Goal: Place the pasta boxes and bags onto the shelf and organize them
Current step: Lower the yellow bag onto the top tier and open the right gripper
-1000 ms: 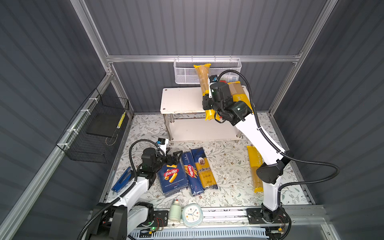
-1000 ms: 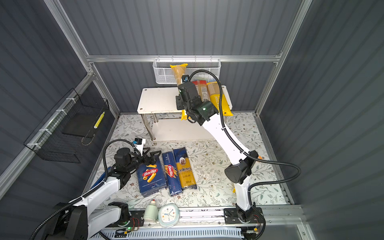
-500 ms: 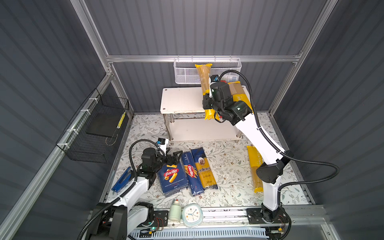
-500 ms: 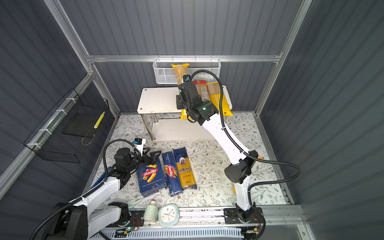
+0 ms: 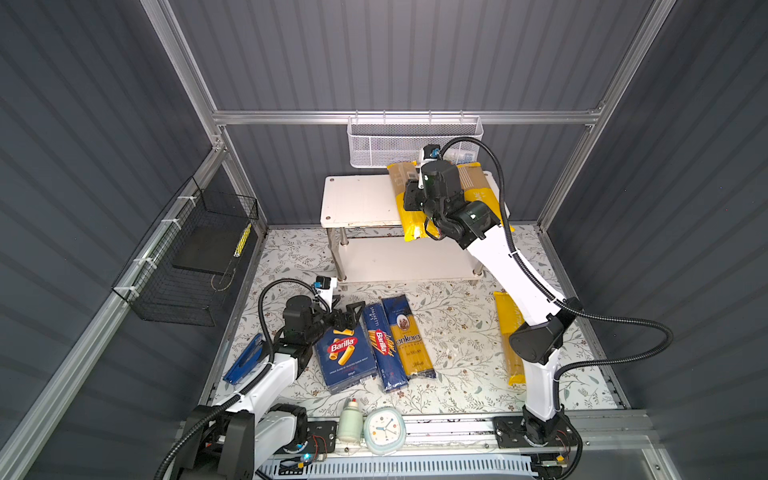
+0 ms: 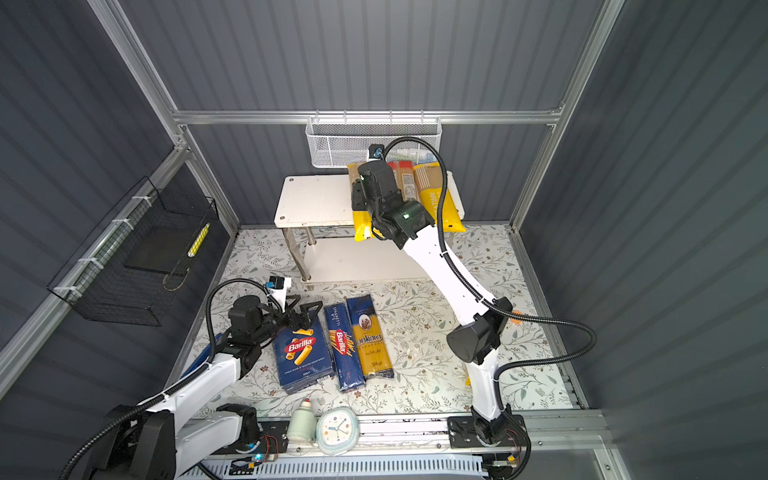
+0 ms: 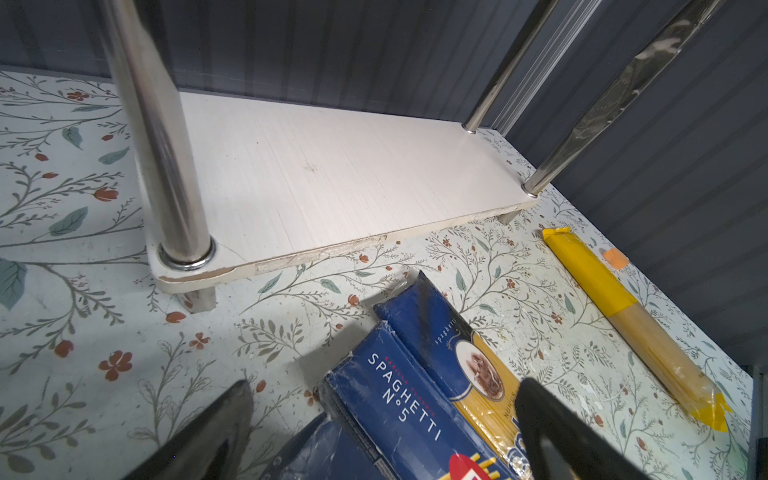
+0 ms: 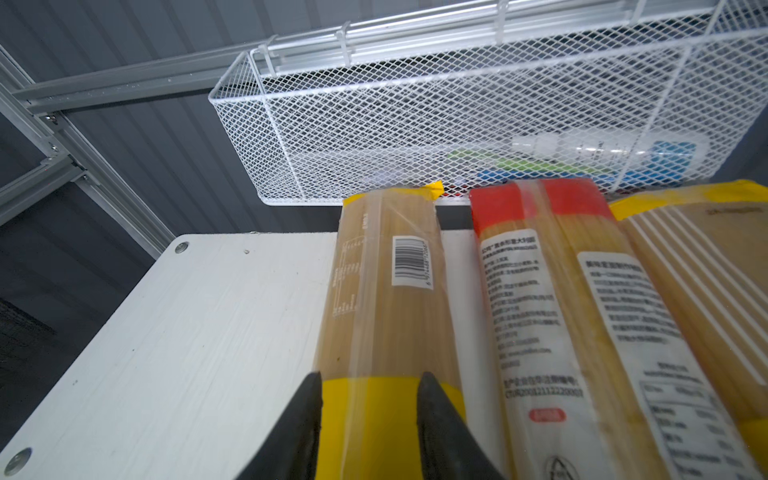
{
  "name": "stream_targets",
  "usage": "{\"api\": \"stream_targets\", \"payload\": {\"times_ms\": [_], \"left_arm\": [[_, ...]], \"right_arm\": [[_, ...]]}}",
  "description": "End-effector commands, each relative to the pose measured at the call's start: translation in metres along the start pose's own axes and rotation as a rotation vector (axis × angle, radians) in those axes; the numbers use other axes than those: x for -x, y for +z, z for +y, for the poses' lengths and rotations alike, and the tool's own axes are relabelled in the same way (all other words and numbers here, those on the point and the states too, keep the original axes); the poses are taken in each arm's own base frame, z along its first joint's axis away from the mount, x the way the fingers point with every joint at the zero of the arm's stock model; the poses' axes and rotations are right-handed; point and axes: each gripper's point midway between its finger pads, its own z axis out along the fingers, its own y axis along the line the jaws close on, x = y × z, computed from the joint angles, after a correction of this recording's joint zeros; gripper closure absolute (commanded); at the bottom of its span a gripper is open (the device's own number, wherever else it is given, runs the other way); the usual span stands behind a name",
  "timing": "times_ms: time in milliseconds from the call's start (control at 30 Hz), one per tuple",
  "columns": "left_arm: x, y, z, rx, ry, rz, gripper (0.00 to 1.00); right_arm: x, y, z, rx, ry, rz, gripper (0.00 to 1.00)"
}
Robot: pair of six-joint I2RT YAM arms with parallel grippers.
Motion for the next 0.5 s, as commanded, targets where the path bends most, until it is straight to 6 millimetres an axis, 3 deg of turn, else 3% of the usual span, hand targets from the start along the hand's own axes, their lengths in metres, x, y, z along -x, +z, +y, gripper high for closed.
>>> {"api": "stream_targets", "payload": {"times_ms": [0,100,267,467], "left_arm": [[-0.001,-0.002,-0.003,-0.006,0.020,-0.001,0.01],[-0.001,-0.002,-0.004,-0.005,0.021,-0.002,0.01],[-0.001,-0.002,-0.003,-0.002,0.021,-0.001,0.01],[-0.003,0.000,-0.003,-0.007,0.017,0.006,0.01]], "right_arm": [[0.023,-0.006,0.002,0.012,0.036,-0.071,0.56],[0.030,-0.017,0.005,0.039,0.025,-0.072,0.55],[0.040,-0.059,0.010,0.084,-0.063,-0.051,0.55],[0.008,-0.110,0.007,0.146,-0.138,0.034,0.57]]}}
